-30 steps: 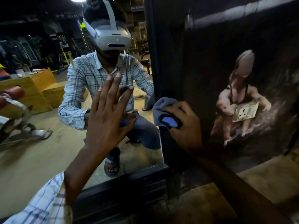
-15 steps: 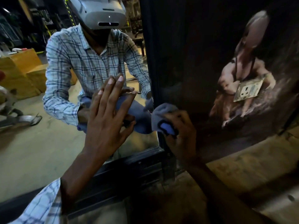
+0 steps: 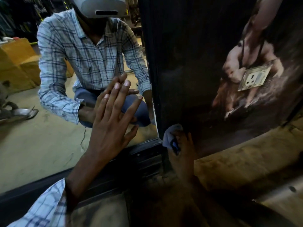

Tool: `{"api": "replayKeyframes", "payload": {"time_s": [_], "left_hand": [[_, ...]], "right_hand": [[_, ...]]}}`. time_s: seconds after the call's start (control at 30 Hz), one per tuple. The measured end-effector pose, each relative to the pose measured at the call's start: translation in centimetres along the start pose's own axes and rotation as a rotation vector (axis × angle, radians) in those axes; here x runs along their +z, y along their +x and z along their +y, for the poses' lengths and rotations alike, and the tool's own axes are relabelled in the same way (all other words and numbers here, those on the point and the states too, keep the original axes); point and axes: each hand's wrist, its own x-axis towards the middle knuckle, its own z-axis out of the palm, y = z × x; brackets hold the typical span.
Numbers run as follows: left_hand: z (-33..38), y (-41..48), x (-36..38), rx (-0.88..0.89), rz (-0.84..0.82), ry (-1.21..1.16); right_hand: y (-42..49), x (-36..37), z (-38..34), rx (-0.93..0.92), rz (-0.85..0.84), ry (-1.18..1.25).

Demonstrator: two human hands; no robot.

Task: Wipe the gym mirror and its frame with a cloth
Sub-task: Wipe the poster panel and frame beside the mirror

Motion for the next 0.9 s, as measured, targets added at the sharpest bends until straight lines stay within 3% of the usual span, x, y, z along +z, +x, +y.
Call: {"api": "replayKeyframes", "payload": {"time_s": [0.13, 0.27, 0.4, 0.6, 0.7, 0.9], "left_hand": [[0.5, -1.5, 1.2, 0.025, -0.042, 0.015], [1.0, -2.8, 2.0, 0.048, -0.088, -0.027], [1.8, -3.7, 1.8, 0.087, -0.127, -0.073], [2.0, -3.5, -0.2, 0.093, -0.169, -0.204], [2.7, -2.0, -3.2, -0.05, -0.222, -0.428], [5.0, 4.8, -15.8, -0.535, -0.389, -1.124]], "right_hand": [[-1.8, 0.8, 2.6, -0.124, -0.037, -0.065], [-2.7, 0.6, 5.0, -0.071, -0.096, -0.163], [-4.5, 0.3, 4.9, 0.052, -0.152, -0.109], [-5.2, -2.1, -0.8, 0.325, 0.102, 0.143], [-5.1, -5.7, -7.1, 0.348, 0.113, 0.242], [-3.8, -15.2, -23.1, 0.432, 0.094, 0.378]]}}
